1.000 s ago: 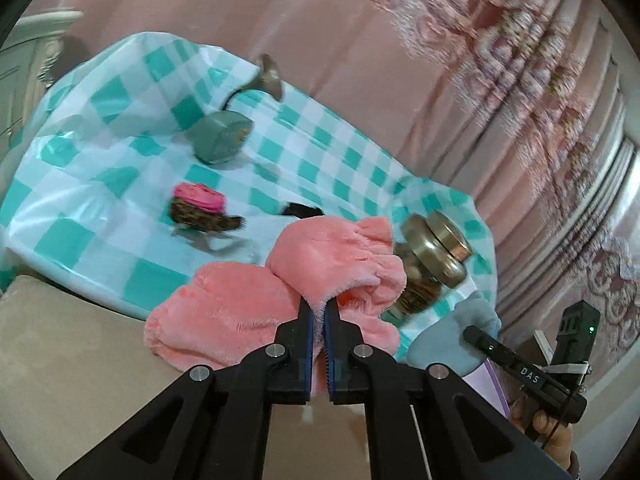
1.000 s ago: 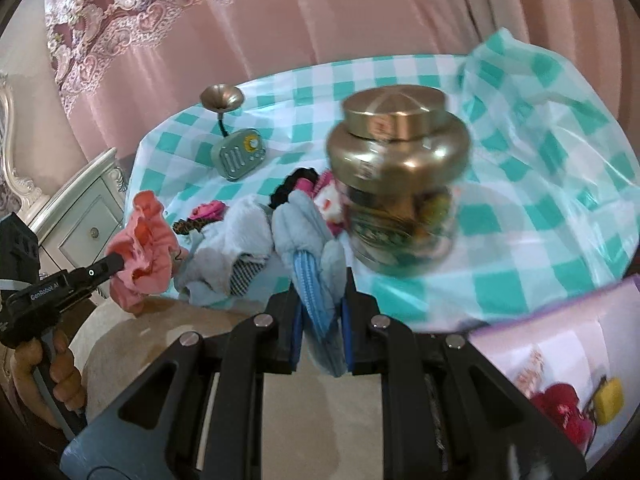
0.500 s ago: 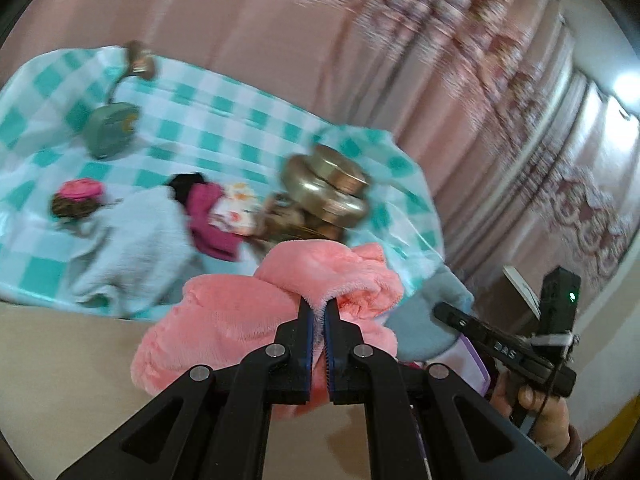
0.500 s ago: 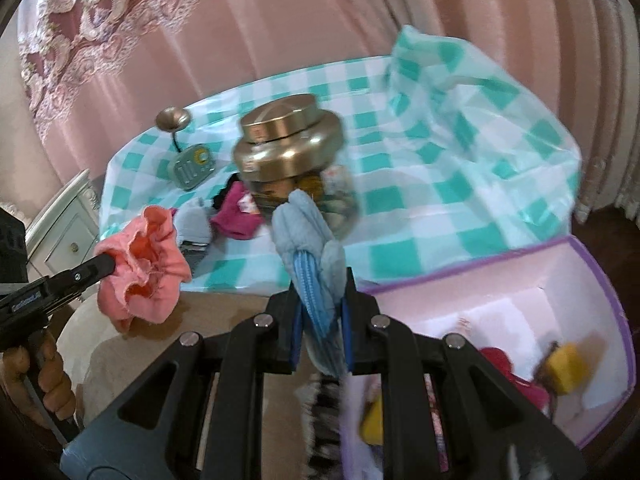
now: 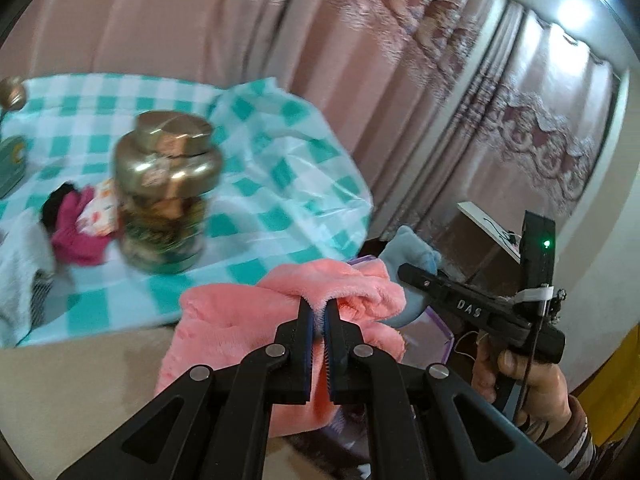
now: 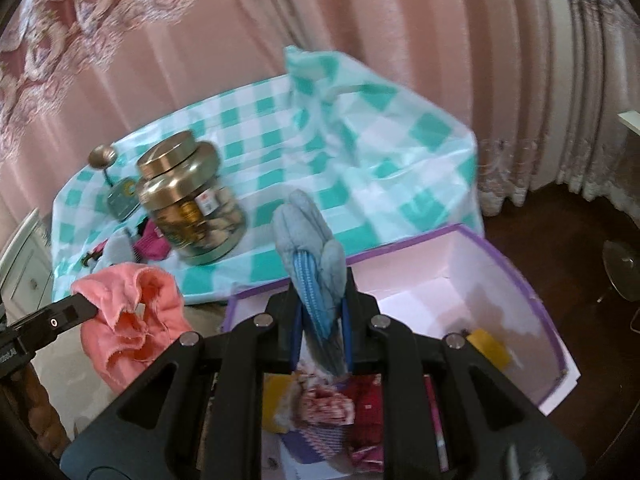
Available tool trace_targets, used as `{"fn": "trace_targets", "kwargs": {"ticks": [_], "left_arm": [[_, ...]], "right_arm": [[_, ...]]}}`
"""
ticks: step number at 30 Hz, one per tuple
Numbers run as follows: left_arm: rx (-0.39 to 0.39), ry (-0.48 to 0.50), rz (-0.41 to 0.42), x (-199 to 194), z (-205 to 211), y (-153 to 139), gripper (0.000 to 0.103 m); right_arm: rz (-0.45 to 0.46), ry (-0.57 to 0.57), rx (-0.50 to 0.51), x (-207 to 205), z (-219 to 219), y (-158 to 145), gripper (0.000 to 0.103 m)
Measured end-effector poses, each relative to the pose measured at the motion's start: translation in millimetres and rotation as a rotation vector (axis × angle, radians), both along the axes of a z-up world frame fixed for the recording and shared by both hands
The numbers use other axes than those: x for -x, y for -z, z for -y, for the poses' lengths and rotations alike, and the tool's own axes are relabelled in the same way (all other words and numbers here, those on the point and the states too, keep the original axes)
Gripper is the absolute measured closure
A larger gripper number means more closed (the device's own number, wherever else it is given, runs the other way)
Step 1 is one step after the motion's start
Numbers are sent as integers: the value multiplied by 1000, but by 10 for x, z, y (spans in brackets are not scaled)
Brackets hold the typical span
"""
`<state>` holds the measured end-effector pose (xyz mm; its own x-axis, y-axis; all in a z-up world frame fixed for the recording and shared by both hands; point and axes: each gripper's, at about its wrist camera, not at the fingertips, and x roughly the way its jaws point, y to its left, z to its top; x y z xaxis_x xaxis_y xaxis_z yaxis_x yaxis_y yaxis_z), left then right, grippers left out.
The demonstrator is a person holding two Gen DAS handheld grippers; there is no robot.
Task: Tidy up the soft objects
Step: 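Carry the pink towel and grey plush into the box and release both, then move both open tools back over the remaining table items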
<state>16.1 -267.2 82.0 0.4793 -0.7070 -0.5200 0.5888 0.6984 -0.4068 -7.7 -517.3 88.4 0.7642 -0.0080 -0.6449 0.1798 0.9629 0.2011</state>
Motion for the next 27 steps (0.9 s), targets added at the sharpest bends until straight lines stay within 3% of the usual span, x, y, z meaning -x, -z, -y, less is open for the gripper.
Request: {"fn": "trace_targets", "kwargs": {"ticks": [2,4,5,6,7,8,11,21,27], "left_arm": [[3,22,19,-8,163,-59,96],[2,37,29,-33,309,-98,80],[-14,48,21,-54,392,-96,74],[-25,47,13,-74,436,-86,62],[-27,42,8,-80,456,-73,53],[-22,32,6,-73,450,-58,52],[-37,-5,12,-68,400,-14,50],[-172,-142,90,-159,-130,15,46],[-171,-204,41,-257,-640,67,46]], "right_arm": [[9,25,10,37,86,-33,84],[18,52,18,62,153,-63,81],[15,70,27,75,191,-73,74],[14,80,33,85,213,-78,69],[15,90,35,101,237,-82,56],[20,100,34,119,263,-87,46],[20,107,33,139,288,-80,34],[22,85,71,92,58,-99,24],[10,17,93,40,-194,-83,23]]}}
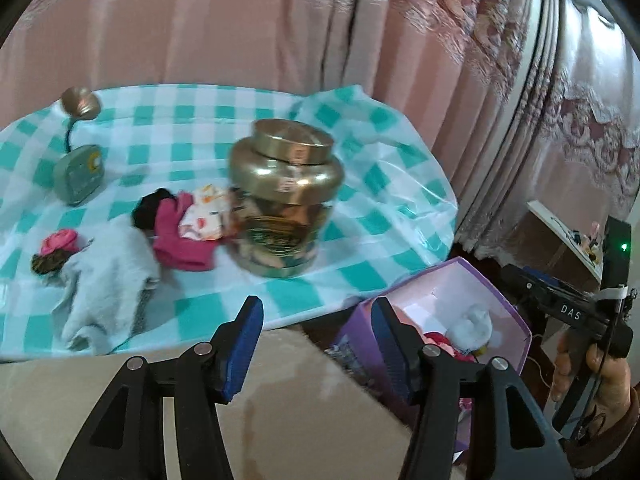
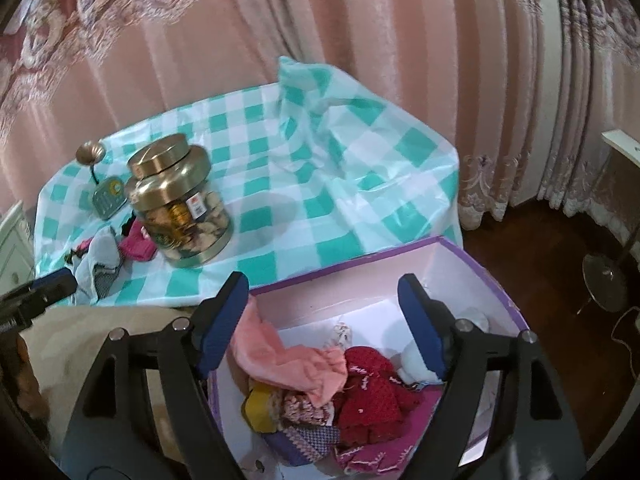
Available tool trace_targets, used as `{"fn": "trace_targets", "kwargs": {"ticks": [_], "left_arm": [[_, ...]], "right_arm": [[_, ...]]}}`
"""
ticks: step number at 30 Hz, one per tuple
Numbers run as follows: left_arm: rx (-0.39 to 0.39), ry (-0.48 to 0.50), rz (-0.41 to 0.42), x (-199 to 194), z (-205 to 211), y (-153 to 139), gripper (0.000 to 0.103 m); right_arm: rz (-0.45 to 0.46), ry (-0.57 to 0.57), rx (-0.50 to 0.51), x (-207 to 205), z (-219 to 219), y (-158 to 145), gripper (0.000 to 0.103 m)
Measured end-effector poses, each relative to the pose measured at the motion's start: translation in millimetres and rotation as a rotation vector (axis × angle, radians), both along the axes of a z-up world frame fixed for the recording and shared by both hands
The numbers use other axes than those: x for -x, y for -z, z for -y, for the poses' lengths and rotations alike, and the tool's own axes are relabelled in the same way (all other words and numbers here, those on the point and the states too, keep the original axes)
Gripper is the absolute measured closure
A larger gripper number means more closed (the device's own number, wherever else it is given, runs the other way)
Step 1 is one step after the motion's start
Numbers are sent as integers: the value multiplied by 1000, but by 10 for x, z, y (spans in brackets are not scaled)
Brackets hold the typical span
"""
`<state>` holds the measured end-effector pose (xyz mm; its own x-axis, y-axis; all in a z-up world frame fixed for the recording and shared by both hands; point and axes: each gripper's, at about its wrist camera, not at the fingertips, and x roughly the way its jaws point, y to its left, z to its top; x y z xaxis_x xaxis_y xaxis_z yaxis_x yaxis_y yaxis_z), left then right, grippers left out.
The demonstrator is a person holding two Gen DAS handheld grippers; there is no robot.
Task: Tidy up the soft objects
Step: 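Move both open tools back over the remaining table items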
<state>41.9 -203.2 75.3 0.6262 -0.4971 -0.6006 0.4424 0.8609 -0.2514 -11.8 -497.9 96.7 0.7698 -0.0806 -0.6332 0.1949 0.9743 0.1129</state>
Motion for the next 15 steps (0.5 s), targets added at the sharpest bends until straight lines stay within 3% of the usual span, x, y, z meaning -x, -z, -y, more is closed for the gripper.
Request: {"fn": "trace_targets", "kwargs": {"ticks": [15], "left_arm": [[-1,-166,-29,112,-873,251,46]], "right_arm": [[-49,-98,20,-136,-642,81,19]]}}
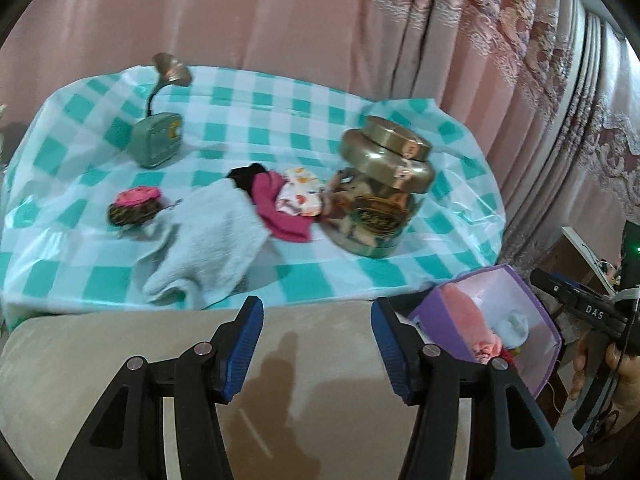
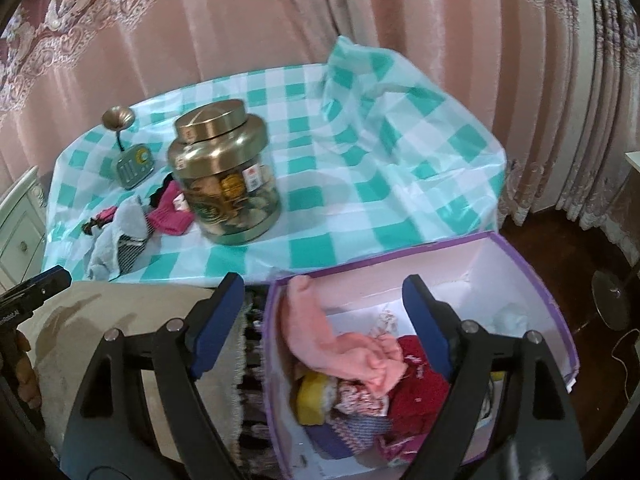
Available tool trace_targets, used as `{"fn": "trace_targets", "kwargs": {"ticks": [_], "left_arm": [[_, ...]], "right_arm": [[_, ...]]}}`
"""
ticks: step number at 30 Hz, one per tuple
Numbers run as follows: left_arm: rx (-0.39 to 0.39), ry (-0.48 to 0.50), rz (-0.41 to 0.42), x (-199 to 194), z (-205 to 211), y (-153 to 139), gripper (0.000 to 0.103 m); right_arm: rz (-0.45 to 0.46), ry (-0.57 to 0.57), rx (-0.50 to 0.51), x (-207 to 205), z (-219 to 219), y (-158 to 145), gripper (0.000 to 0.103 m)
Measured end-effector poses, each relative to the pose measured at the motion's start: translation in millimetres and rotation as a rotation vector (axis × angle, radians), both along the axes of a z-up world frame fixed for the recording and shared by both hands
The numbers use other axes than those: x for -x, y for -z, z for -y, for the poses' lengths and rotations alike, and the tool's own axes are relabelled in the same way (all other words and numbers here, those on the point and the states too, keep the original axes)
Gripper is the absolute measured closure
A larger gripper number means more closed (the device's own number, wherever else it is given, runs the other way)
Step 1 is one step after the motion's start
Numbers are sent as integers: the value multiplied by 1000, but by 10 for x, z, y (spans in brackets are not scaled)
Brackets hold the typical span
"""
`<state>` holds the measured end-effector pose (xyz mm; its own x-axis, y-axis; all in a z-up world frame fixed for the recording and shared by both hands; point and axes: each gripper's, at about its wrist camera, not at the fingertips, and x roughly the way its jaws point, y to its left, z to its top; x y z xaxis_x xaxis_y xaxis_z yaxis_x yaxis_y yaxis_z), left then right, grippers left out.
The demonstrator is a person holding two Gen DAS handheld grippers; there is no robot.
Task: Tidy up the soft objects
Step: 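Move both open tools back over the remaining table items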
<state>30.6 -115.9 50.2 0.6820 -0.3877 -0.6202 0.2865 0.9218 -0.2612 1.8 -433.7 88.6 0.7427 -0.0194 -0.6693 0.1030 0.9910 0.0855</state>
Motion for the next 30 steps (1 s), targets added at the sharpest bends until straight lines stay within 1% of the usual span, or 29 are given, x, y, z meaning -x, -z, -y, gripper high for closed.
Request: {"fn": "trace_targets", "kwargs": {"ticks": [3,6,9,13,21,30], "left_arm": [[-2,-55,-9,37,-174,46,46],[14,-103,-25,55,-377,93,46],[20,-138,-40,75,-531,128,46],[29,-177,-59,85,-723,163,46],[36,-226,-87,8,-992,197,46],[53,-239,-130,-279,-1222,234,46]], "right_arm": [[-14,-54,-12,-26,-186,35,19],[-23,-126,-40,-51,-404,70,19],[-32,-201,-29,-84,-672,107,19],[-61,-272,-45,-166,-982,188,19],[-90,-363,-29,-416,-1491,266,19],[-98,-469,-20,-832,-2040,308,19]]}}
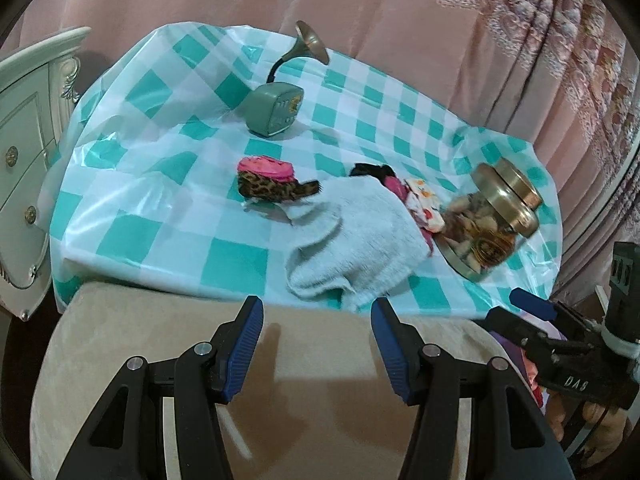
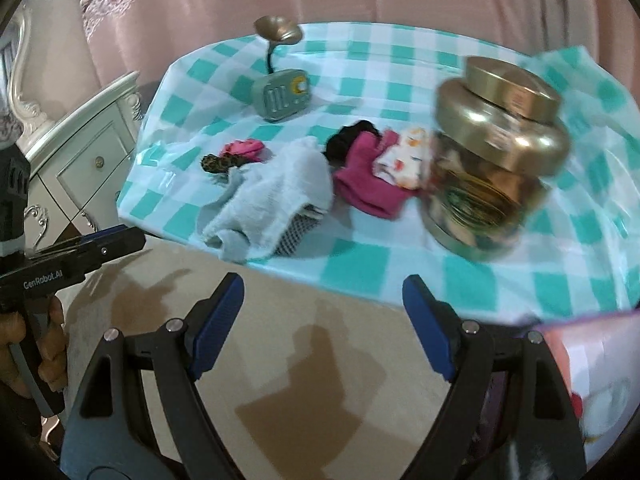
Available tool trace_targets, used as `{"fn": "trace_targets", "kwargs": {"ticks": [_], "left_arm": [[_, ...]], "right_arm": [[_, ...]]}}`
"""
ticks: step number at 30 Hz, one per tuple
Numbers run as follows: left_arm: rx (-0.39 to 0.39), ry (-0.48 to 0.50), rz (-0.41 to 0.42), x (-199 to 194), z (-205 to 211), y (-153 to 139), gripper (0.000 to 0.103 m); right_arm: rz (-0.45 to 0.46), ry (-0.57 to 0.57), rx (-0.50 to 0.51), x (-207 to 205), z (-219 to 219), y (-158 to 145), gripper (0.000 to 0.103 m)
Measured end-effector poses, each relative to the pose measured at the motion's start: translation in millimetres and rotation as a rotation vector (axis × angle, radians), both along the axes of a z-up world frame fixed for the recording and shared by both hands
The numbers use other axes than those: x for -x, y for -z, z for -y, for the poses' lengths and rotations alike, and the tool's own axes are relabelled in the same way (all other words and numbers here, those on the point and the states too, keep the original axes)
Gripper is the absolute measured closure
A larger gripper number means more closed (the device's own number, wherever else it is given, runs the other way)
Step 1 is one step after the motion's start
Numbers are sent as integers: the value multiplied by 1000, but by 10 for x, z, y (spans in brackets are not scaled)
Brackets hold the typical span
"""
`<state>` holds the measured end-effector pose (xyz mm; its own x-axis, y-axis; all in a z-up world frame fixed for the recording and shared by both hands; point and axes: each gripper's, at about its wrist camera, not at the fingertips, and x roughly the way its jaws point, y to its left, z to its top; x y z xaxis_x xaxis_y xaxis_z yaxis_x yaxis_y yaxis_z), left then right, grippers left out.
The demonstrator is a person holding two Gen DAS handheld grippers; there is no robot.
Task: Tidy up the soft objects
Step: 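Move both open tools back over the remaining table items, then grasp the leopard-print item with the left tool while the right tool grasps the pink pouch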
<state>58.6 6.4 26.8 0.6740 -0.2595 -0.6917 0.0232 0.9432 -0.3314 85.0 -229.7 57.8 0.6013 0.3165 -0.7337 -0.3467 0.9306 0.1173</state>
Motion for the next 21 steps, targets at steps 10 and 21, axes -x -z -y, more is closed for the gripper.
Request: {"fn": "trace_targets", "kwargs": {"ticks": [10,21], "left_arm": [[112,-72,-62,-646,-283,35,46],[354,-294,-207,-1441,-596,388,44]], "right_arm": [[20,-62,29,-309,-379,49,19],[-13,-78,21,-372,-424,190,19]]}}
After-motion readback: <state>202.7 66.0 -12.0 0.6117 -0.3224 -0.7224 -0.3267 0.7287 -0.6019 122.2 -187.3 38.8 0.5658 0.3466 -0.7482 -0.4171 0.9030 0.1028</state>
